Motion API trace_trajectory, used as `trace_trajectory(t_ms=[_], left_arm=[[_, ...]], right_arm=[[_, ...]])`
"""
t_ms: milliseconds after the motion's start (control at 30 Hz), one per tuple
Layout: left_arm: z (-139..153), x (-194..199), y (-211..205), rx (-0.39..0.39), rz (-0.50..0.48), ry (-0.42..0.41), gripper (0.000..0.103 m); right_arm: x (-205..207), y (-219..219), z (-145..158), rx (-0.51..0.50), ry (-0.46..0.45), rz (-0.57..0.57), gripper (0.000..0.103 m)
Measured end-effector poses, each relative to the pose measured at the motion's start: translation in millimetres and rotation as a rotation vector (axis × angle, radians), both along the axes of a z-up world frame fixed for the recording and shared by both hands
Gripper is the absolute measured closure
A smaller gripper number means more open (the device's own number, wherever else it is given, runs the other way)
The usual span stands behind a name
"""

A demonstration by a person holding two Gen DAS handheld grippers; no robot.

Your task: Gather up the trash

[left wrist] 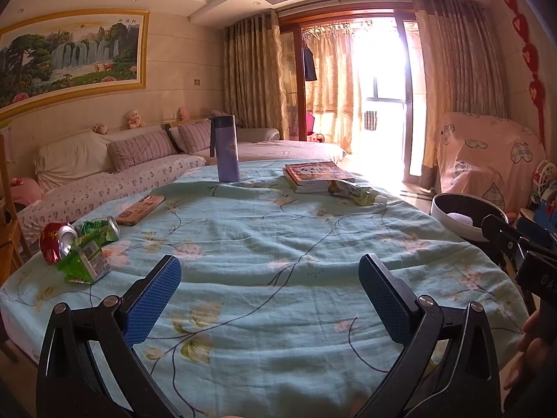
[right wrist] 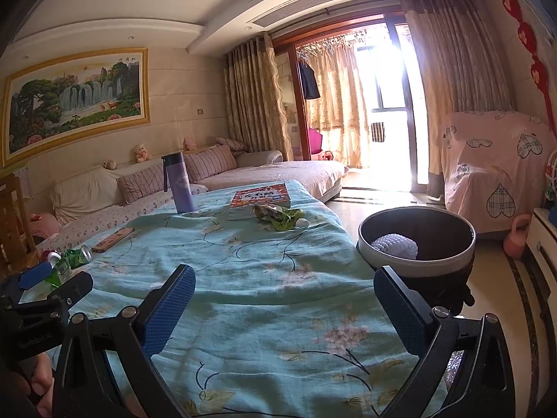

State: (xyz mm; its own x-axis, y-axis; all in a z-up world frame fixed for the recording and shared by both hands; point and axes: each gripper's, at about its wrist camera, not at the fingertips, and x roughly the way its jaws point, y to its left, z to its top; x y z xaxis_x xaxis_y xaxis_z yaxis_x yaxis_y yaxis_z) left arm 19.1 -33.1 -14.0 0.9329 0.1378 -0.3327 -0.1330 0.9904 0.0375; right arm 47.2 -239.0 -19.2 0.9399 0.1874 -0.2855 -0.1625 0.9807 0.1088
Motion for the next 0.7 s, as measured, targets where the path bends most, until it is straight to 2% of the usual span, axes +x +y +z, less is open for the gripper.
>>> trace_trajectory(t_ms=[700], left_arm=[[-2.2,-1.1,-1.1,-0.002,-0.006,0.005,0.0]], right_arm=[[-0.7,1.4,0.2,0.0,0.004,0.002,0.0]])
